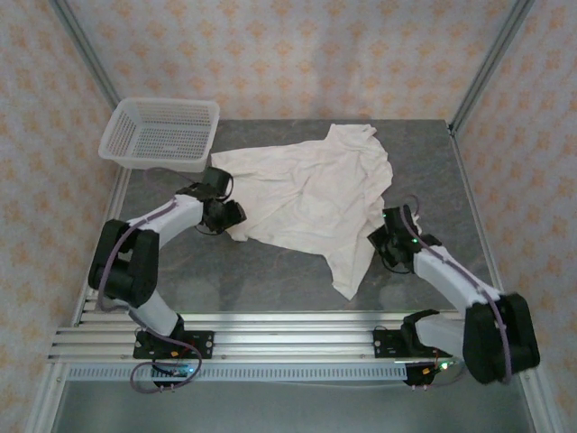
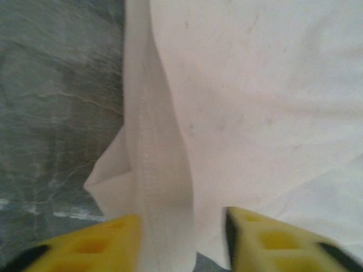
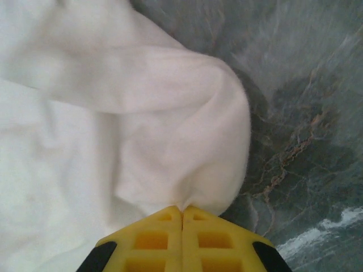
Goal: Fold the inside-out t-shirt
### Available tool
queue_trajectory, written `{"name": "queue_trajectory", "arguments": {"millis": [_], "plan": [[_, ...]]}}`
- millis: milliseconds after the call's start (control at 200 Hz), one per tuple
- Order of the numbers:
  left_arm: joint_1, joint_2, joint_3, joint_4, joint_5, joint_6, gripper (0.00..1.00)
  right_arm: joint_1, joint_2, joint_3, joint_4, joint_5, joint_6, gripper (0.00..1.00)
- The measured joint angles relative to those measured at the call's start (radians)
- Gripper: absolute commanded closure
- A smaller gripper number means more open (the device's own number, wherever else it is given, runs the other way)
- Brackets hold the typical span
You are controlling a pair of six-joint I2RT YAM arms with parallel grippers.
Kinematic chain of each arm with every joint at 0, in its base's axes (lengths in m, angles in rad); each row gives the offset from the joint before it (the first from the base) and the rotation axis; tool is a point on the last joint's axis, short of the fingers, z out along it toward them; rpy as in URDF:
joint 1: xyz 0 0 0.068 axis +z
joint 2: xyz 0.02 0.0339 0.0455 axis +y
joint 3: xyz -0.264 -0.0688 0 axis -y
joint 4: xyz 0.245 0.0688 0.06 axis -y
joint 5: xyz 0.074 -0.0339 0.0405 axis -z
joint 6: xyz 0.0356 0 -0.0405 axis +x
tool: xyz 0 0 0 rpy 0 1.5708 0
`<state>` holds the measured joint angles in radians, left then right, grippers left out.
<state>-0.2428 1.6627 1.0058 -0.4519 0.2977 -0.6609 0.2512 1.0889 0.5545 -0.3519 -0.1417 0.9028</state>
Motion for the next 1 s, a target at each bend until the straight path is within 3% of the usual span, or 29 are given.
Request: {"name": "queue_trajectory", "arguments": {"millis": [70, 250, 405, 515, 615, 701, 781, 901, 1001], "plan": [[-0.006, 0.038, 0.004, 0.0, -0.012, -0.011, 1.0, -0.005, -0.079, 0.018, -0.038, 0.028, 0.005, 1.0], [0.0, 0.03, 0.033, -0.052, -0.076, -0.019, 1.0, -0.054, -0.204, 0.09, -0.156, 0.087, 0.037, 1.0], [0.054, -0.165, 0.089, -0.13, -0.163, -0.017, 1.0, -0.106, -0.276, 0.184, -0.272, 0.15, 0.063, 1.0], [0.109, -0.295, 0.159, -0.138, -0.209, -0.006, 1.0, -0.111, -0.267, 0.256, -0.3, 0.195, 0.053, 1.0], [0.12, -0.264, 0.241, -0.127, -0.186, 0.028, 1.0, -0.114, -0.2, 0.295, -0.294, 0.177, 0.029, 1.0], [0.084, -0.178, 0.269, -0.117, -0.14, 0.055, 0.79, -0.115, -0.124, 0.301, -0.27, 0.133, 0.013, 1.0], [-0.003, -0.09, 0.263, -0.149, -0.127, 0.057, 0.67, -0.115, -0.067, 0.3, -0.268, 0.099, 0.004, 1.0], [-0.163, -0.057, 0.18, -0.197, -0.122, 0.022, 0.62, -0.115, -0.066, 0.299, -0.266, 0.08, -0.003, 1.0], [-0.235, -0.061, 0.113, -0.219, -0.122, -0.043, 0.6, -0.115, -0.077, 0.299, -0.259, 0.07, -0.003, 1.0]]}}
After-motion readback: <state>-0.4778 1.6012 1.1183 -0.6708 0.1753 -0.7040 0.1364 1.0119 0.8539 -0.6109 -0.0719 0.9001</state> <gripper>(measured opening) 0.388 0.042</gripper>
